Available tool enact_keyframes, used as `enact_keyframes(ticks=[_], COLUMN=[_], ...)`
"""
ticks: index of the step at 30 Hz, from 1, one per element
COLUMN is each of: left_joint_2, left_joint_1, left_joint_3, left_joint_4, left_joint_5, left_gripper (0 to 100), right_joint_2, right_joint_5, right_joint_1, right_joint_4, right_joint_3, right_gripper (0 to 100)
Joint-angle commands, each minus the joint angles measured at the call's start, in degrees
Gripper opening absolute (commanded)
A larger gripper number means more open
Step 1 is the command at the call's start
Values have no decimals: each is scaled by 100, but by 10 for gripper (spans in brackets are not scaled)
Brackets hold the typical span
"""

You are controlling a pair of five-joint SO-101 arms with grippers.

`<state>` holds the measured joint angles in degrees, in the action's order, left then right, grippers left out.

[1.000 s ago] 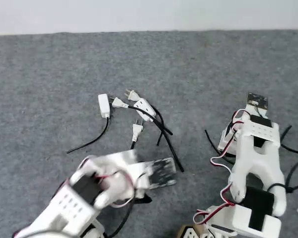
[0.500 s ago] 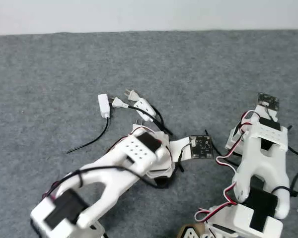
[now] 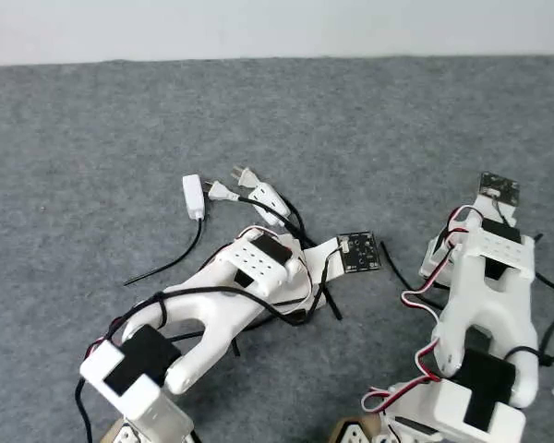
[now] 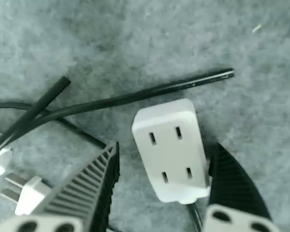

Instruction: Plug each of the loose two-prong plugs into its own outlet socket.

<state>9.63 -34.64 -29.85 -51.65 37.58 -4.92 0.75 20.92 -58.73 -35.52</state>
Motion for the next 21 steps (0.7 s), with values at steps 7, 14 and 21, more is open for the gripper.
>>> enact_keyframes(ticks=[7,14,21], left_joint_2=[-9,-70,-70], left_joint_1=[9,35,176], left_joint_3=[242,251,664], left_joint_4=[-281,-316,-1451], left_joint_5=[-167,-2760,-6338], left_gripper=[113,24,23], right_joint_2=[-207,-207,-198], right_joint_5=[-149,-149,-149], right_joint_1=[-75,-84,-180], right_joint_4=[92,101,207], right_joint_3=[18,18,0], right_gripper=[9,9,9])
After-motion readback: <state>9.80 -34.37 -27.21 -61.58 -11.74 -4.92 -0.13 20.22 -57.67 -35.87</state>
